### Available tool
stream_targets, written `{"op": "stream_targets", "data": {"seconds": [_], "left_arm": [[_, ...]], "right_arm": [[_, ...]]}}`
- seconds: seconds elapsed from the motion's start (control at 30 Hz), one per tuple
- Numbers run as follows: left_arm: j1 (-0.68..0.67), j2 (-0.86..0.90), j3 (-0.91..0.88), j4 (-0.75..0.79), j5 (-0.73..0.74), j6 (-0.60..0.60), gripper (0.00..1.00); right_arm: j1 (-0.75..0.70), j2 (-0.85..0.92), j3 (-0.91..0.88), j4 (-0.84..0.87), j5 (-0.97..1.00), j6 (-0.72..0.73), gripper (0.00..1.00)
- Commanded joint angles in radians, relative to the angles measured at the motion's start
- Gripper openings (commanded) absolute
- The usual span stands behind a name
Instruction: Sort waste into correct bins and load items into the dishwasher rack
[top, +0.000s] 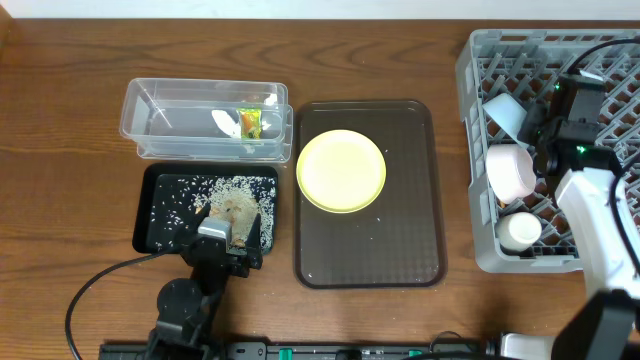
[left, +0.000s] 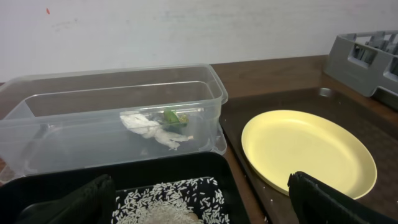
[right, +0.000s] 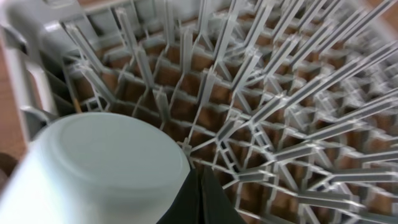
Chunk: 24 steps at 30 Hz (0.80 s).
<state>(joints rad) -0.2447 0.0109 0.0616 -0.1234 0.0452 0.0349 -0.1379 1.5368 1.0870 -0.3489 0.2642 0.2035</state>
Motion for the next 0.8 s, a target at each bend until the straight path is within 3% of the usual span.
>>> {"op": "stream_targets", "data": {"seconds": [0.0,0.23,0.5,0.77], "left_arm": [[0.004,-0.007,-0.027,-0.009,-0.016,0.017,0.91],[0.004,-0.007,-0.027,-0.009,-0.016,0.017,0.91],[0.004,-0.007,-0.027,-0.009,-0.016,0.017,0.91],[0.004,-0.007,-0.027,-0.009,-0.016,0.017,0.91]], "right_arm": [[-0.011,0.062,0.005,0.009,-0.114,0.025,0.01],[0.011,0.007,0.005,-0.060,-0.348,0.028,0.01],[0.018,-0.143,0.005,-0.063,-0.357,0.016,0.01],[0.054,-0.159,0.005,-0.121,-0.365,0.016,0.01]]}}
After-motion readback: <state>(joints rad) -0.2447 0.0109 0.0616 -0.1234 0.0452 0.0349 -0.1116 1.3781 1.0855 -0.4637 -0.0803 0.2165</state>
